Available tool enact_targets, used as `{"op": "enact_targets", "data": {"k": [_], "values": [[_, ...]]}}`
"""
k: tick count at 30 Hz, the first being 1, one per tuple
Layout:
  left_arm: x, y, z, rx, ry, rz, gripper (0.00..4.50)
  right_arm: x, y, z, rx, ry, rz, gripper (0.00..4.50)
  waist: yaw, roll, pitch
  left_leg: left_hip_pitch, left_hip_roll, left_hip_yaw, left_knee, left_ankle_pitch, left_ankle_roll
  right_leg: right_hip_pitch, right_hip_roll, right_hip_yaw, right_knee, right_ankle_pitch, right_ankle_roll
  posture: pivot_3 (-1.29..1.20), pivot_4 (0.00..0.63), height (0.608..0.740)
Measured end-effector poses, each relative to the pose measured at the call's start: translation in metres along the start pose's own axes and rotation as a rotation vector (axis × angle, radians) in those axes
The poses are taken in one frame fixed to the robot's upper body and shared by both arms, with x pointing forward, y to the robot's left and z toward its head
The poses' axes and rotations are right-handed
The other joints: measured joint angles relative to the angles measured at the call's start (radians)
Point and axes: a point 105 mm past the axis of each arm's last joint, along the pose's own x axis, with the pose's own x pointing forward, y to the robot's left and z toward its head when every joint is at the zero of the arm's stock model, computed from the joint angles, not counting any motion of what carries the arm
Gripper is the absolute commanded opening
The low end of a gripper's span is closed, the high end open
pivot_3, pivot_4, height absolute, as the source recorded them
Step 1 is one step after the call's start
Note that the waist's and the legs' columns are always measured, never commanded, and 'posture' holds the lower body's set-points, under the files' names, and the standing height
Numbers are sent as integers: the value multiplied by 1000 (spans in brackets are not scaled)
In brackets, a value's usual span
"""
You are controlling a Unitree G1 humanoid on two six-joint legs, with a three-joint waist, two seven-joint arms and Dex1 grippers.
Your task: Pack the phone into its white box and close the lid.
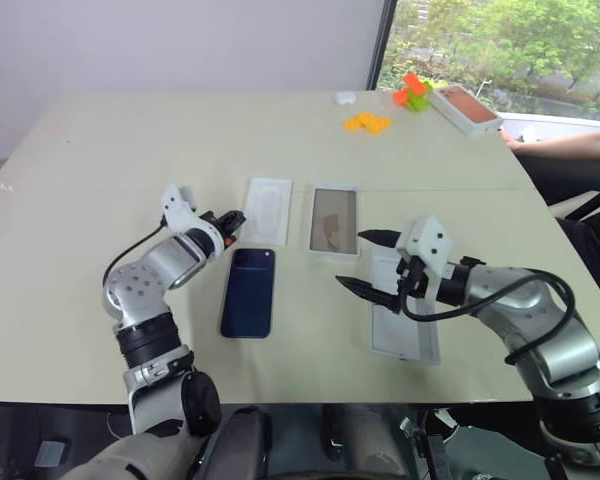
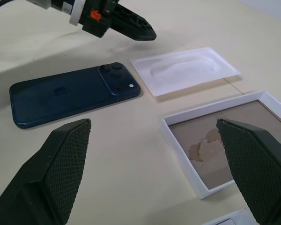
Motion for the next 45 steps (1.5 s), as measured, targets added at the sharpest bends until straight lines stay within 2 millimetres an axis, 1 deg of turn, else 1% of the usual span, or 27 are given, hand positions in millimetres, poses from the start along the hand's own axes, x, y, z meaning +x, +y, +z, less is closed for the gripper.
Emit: {"op": "enact_targets", "data": {"k": [1, 2, 4, 5, 7, 9, 13, 17, 21, 27, 28, 29, 31, 33, 36, 41, 45], "values": [[-1, 0, 2, 44, -11, 17, 928, 0, 0, 0, 0, 0, 0, 4500, 0, 0, 0, 0, 0, 0, 0, 0, 0, 0, 0, 0, 0, 0, 0, 0, 150, 740], [-1, 1, 4, 71, -15, 34, 1380, 0, 0, 0, 0, 0, -1, 4500, 1, 0, 0, 0, 0, 0, 0, 0, 0, 0, 0, 0, 0, 0, 0, 0, 150, 740], [0, 6, 4, 96, -11, 76, 2416, 0, 0, 0, 0, -1, -1, 4500, 1, 0, 0, 0, 0, 0, 0, 0, 0, 0, 0, 0, 0, 0, 0, 0, 150, 740], [1, 8, 3, 104, -2, 105, 2860, 0, 0, 0, 0, -1, -1, 4500, 1, 0, 0, 0, 0, 0, 0, 0, 0, 0, 0, 0, 0, 0, 0, 0, 150, 740], [3, 12, 1, 138, 28, 163, 2860, 0, 0, 0, 0, -2, 0, 4500, 2, 0, 0, 0, 0, 0, 0, 0, 0, 0, 0, 0, 0, 0, 0, 0, 150, 740], [4, 12, -1, 156, 52, 181, 2860, 0, 1, 0, 0, -1, 2, 4500, 2, 0, 0, 0, 0, 0, 0, 0, 0, 0, 0, 0, 0, 0, 0, 0, 150, 740], [6, 8, -6, 149, 79, 178, 2860, 0, 1, 0, 0, -1, 6, 4500, 2, 0, 0, -1, 0, 0, 0, 0, 0, 0, -1, 0, -1, 0, 0, 0, 150, 740], [13, 8, -17, 135, 159, 180, 2860, 1, 2, 1, 1, -1, 11, 4500, 1, 0, 0, 0, -1, 0, 0, 0, 0, 0, 0, -1, 0, 0, 0, 0, 150, 740], [16, 6, -16, 139, 183, 186, 2860, 0, 2, 0, 3, 5, 16, 4500, 1, 0, 0, 0, -1, 0, 0, 0, 0, 0, 0, -1, 0, 0, 0, 0, 150, 740], [19, 3, -18, 87, 181, 165, 2860, 0, 4, 1, 3, 4, 19, 4500, 4, 0, 0, 0, -1, 0, 0, 0, 0, 0, -1, -1, 0, 0, 0, 0, 150, 740], [19, 2, -18, 80, 182, 161, 2344, 0, 4, 2, 3, 2, 21, 4500, 4, 0, 0, 0, -1, 0, 0, 0, 0, 0, -1, -1, 0, 0, 0, 0, 150, 740], [19, 2, -19, 74, 185, 159, 2093, 0, 4, 2, 3, 2, 21, 4500, 5, 0, 0, 0, -1, 0, 0, 0, 0, 0, -1, -1, 0, 0, 0, 0, 150, 740], [20, 1, -24, 58, 203, 153, 1076, 0, 4, 2, 4, 2, 20, 4500, 4, 0, 0, -1, -1, 0, 0, 0, 0, 0, -1, -1, 0, 0, 0, 0, 150, 740], [19, 2, -25, 43, 202, 148, 24, 0, 4, 2, 4, 2, 20, 4500, 3, 0, 0, 0, -1, 0, 0, 0, 0, 0, -1, -1, 0, 0, 0, 0, 150, 740], [18, -1, -20, 39, 181, 129, 24, 0, 4, 2, 5, 1, 19, 4500, 1, 0, 0, 0, -1, 0, 0, 0, 0, 0, -1, -1, 0, 0, 0, 0, 150, 740], [17, -1, -18, 21, 172, 122, 24, 1, 4, 4, 1, -5, 21, 4500, -1, 0, 0, 0, -1, 0, 0, 0, -1, 0, 0, -1, 0, 0, 0, 0, 150, 740], [13, 0, -9, -11, 130, 102, 24, 2, 5, 4, 0, -4, 26, 4500, -1, 0, 0, 0, 0, 0, 0, 0, -1, 0, 0, -1, 0, 0, 0, 0, 150, 740]]}}
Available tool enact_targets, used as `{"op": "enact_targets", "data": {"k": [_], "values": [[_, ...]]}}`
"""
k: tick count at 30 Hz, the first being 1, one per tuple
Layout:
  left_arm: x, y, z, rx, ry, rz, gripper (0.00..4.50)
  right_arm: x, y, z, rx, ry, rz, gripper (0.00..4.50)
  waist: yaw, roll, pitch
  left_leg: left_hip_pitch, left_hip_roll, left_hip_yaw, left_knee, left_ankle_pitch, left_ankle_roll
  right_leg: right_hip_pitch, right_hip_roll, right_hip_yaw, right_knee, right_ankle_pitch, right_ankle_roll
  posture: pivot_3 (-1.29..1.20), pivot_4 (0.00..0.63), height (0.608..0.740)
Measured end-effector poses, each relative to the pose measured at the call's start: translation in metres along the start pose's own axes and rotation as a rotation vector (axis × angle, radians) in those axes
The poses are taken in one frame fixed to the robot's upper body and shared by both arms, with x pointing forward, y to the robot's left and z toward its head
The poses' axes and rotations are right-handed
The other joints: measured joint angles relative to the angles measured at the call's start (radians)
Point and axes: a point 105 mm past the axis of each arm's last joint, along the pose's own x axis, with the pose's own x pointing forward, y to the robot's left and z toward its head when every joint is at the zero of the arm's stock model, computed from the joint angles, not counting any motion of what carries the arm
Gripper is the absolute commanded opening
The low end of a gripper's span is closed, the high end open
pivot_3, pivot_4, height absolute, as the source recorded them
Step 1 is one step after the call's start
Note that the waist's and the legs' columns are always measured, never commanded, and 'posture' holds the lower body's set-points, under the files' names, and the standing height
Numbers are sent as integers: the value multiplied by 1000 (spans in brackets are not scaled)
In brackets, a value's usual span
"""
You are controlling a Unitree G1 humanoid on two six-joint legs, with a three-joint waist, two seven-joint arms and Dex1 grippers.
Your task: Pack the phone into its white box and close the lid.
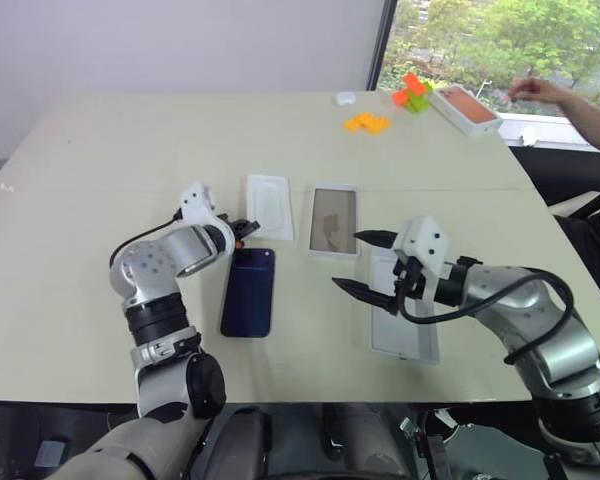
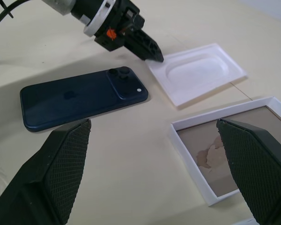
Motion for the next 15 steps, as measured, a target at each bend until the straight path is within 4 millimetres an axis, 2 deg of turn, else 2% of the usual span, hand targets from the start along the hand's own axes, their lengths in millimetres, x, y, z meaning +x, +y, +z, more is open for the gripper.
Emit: {"op": "enact_targets", "data": {"k": [4, 8, 10, 15], "values": [[-15, -8, 15, -49, -95, -111, 24, -1, 0, -1, -5, 7, 7, 4500, 1, 0, 0, -1, 0, 0, 0, 0, 0, -1, -1, 0, 0, 0, 0, 0, 150, 740], [-24, -13, 15, -40, -117, -183, 24, -5, -3, 1, -23, 21, 3, 4500, 3, 0, 0, -1, 0, 0, 0, 0, 0, -1, -1, 1, -1, 0, 0, 0, 150, 740], [-25, -20, 11, -40, -99, -233, 24, -8, -8, 1, -23, 21, -14, 4500, 6, 0, 0, -1, 0, 0, 0, 0, 0, 0, -1, 0, -1, 0, 0, 0, 150, 740], [-16, -67, -23, 6, 43, -392, 24, -29, -34, 0, -19, 40, -118, 4500, 24, -1, 1, -1, -6, 0, 0, 0, 1, 0, -2, 1, -1, 0, 0, 0, 150, 740]]}}
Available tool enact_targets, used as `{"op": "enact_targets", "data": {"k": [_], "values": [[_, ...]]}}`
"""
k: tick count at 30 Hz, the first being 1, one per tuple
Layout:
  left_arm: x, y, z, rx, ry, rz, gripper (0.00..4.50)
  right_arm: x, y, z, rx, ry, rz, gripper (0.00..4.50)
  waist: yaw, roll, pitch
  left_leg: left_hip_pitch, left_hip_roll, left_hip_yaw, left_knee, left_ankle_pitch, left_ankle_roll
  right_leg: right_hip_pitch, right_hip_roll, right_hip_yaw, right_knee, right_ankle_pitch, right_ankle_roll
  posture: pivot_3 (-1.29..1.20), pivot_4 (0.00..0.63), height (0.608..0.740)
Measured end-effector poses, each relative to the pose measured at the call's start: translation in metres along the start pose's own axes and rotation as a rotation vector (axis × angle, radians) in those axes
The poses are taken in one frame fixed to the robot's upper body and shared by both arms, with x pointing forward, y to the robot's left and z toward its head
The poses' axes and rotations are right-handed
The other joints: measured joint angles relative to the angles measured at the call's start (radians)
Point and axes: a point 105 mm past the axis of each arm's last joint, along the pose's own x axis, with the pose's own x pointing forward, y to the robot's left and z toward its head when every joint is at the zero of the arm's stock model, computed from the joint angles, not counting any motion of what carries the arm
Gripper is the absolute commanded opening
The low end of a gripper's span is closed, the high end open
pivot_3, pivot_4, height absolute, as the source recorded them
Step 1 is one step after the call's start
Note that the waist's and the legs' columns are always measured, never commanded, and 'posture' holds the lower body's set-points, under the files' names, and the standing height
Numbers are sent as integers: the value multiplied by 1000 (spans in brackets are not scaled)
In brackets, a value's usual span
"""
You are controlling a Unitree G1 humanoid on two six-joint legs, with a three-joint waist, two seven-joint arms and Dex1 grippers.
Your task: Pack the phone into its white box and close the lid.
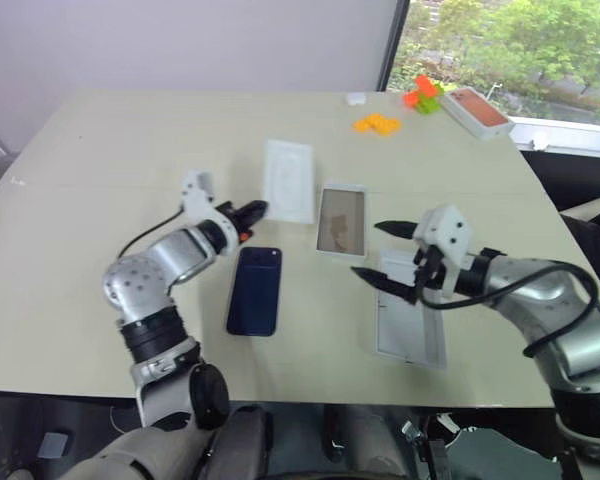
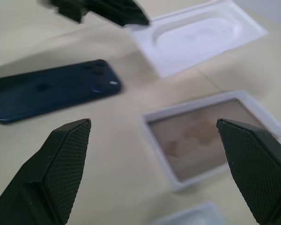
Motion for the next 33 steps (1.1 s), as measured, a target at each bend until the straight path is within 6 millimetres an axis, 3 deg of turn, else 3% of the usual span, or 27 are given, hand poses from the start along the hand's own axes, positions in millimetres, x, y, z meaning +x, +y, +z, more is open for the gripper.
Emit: {"op": "enact_targets", "data": {"k": [3, 7, 17, 33], "values": [[16, -17, -18, 5, 72, -22, 24, -10, -5, -6, -5, 40, -7, 4500, 1, 0, 0, 0, 0, 0, 0, 0, 1, 0, 0, 0, -1, 0, 0, 0, 150, 740], [28, -16, -35, 24, 138, 43, 24, -16, -7, -9, -7, 51, -16, 4500, -7, 0, 0, 0, 0, 1, -1, 0, 1, 0, 1, 1, 0, 0, 0, 0, 150, 740], [29, -5, -31, 40, 109, 159, 24, -17, -4, -9, -6, 48, -19, 4500, 0, 0, 0, 0, -1, 0, 0, 0, 0, 0, 0, 0, 0, 0, 1, 0, 150, 740], [33, -11, -31, 61, 96, 162, 24, -13, 0, -10, -3, 42, -3, 4500, 0, -1, 0, 0, -1, 0, -1, 0, 0, 0, 0, 0, 0, 0, 1, 0, 150, 740]]}}
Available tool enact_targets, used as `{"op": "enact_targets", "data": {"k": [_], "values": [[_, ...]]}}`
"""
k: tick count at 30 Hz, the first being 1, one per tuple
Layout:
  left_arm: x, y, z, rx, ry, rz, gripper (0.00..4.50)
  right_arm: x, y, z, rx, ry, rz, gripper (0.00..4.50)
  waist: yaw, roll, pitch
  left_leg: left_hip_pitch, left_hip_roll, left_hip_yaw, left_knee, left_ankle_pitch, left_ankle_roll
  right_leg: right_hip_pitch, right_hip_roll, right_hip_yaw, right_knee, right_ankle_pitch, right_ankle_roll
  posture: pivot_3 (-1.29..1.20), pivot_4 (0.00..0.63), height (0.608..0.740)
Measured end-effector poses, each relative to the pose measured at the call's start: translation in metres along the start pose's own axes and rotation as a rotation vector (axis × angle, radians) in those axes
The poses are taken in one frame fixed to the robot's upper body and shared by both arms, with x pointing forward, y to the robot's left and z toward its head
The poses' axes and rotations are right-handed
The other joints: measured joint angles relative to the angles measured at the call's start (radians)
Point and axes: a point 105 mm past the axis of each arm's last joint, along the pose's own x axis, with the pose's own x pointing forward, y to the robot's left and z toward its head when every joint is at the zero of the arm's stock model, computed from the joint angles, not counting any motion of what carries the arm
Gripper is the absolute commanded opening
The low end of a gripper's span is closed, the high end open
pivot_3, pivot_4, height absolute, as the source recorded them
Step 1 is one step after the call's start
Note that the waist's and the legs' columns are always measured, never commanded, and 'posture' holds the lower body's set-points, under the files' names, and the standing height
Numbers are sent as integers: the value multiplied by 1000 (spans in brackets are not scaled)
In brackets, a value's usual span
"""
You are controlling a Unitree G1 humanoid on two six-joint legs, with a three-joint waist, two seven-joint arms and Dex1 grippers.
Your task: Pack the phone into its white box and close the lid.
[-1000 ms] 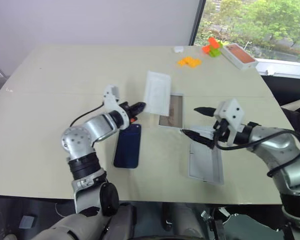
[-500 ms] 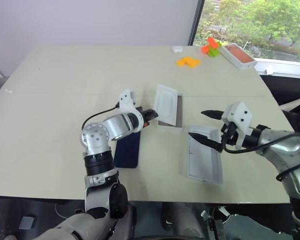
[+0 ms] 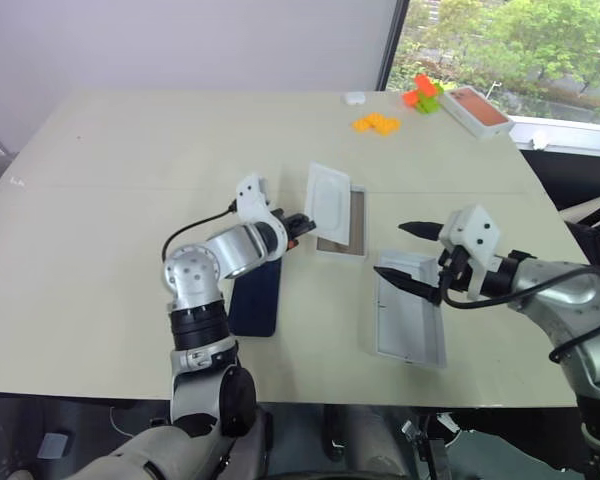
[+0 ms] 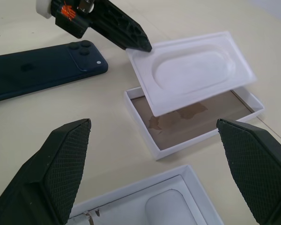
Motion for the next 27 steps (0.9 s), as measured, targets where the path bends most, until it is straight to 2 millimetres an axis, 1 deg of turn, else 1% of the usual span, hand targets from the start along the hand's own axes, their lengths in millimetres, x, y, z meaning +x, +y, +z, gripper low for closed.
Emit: {"op": "enact_targets", "data": {"k": [11, 17, 20, 25, 27], "values": [[7, -4, -4, 8, 25, 3, 24, 1, 1, 0, 4, -7, -3, 4500, 0, 0, 0, 0, 0, 0, 0, 0, 0, 0, 0, 0, 0, 0, 0, 0, 150, 740], [11, -4, -9, 11, 49, 11, 24, 2, -1, 0, 10, -11, -21, 4500, 0, 0, 0, 0, 0, 0, 0, 0, 0, 0, 0, 0, 0, 0, 0, 0, 150, 740], [11, -3, -9, 13, 50, 18, 24, 1, -3, -3, 22, -1, -36, 4500, 0, 0, 0, 0, 0, 0, 0, 0, 0, 0, 0, 0, 0, 0, 0, 0, 150, 740], [12, -3, -10, 14, 51, 18, 24, -1, -6, -16, 51, 38, -65, 4500, 0, 0, 0, 0, 0, 0, 0, 0, 0, 0, 0, 0, 0, 0, 0, 0, 150, 740], [12, -3, -11, 13, 55, 19, 24, -1, -6, -17, 52, 39, -66, 4500, -1, 0, 0, 0, 0, 0, 0, 0, 0, 0, 0, 0, 0, 0, 0, 0, 150, 740]]}}
